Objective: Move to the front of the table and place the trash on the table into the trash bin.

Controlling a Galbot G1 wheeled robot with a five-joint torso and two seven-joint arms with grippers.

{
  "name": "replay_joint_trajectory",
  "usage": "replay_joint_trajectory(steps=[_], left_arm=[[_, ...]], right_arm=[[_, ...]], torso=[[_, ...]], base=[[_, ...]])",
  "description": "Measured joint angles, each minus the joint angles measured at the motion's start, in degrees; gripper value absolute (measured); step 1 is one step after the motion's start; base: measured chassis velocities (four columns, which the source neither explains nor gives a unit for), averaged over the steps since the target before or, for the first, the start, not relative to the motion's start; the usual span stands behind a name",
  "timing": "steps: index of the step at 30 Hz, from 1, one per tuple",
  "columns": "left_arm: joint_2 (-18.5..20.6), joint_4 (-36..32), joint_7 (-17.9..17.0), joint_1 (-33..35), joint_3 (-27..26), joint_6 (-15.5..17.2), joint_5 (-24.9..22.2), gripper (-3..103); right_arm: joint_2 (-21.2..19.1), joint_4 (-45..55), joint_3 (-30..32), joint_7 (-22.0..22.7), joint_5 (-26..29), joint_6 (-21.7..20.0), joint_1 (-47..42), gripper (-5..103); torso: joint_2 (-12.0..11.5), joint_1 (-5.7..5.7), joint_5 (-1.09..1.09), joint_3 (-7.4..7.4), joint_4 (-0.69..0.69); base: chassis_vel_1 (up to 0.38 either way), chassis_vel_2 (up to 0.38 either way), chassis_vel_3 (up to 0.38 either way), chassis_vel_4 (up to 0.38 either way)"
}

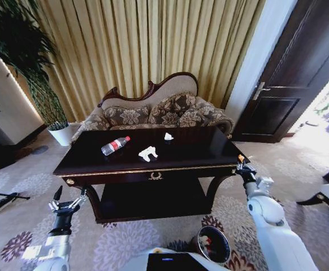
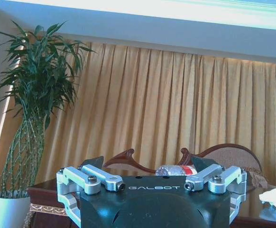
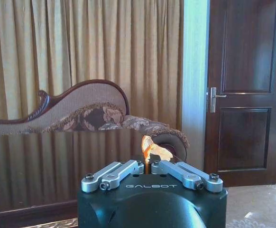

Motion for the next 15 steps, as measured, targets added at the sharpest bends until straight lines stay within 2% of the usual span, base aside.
replay_joint_trajectory(steps=[5, 8, 15], left_arm=[[0.5, 0.6, 0.0, 0.1, -0.3, 0.0, -0.3, 100], [0.5, 0.9, 0.0, 0.1, -0.2, 0.0, -0.4, 100], [1.0, 0.6, 0.0, 0.1, -0.1, 0.2, -0.4, 100]], right_arm=[[1.5, 3.3, 1.3, -1.3, 0.6, 1.7, -4.3, 2], [3.7, 3.9, 0.5, -1.3, 0.7, 3.4, -4.8, 2], [6.7, 6.4, -1.2, -1.5, 1.0, 4.0, -4.0, 2]], torso=[[0.0, 0.0, 0.0, 0.0, -0.02], [0.0, 0.0, 0.01, 0.0, 0.01], [0.0, 0.0, 0.01, 0.0, 0.0]], base=[[0.0, 0.0, 0.0, 0.0], [0.0, 0.0, 0.0, 0.0], [0.0, 0.0, 0.0, 0.0]])
